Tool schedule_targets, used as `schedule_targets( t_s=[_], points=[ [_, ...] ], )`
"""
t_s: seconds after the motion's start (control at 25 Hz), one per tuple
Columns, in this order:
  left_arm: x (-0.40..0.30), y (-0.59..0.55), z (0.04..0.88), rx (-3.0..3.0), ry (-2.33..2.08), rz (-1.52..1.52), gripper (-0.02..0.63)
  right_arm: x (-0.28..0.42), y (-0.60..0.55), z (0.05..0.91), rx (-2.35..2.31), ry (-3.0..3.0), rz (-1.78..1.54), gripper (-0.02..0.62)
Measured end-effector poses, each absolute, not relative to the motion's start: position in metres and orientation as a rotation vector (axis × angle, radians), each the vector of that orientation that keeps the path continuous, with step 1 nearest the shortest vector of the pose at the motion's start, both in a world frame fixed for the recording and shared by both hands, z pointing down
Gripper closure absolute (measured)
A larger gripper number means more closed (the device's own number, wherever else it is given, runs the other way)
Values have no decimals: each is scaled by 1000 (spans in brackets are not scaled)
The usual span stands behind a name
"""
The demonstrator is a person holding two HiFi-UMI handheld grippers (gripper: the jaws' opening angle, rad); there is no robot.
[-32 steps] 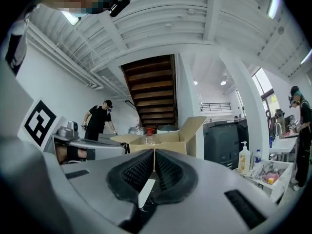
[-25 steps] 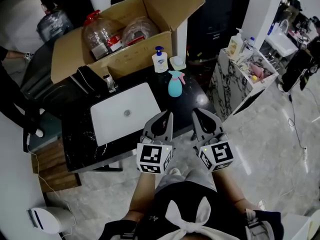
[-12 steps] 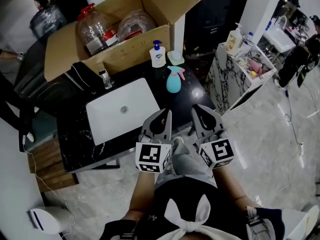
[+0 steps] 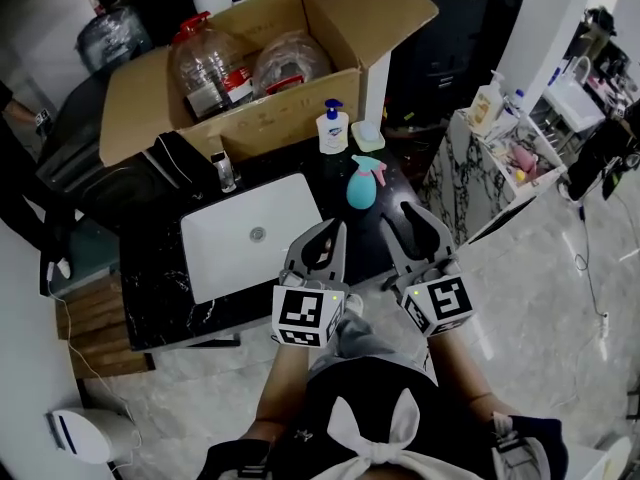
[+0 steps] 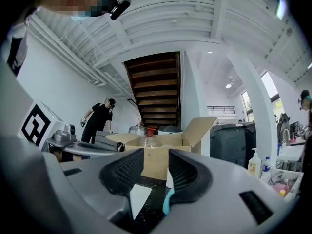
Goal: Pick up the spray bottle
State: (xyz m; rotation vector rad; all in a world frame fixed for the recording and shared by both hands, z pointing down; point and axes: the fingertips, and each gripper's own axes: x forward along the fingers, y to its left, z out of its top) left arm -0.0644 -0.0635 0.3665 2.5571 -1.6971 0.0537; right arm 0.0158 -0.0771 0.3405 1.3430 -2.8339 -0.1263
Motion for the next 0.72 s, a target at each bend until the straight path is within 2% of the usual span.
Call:
schedule_targets(
  t_s=[0.24,0.72],
  points=[
    [-70,-95,361,2582,-1701,86,578,5,-108,333,1306,-2854,-151,360],
    [-75,-143,366,2596,-1671,128,578,2,-158,343,1292,-2850,-98,334]
  ],
)
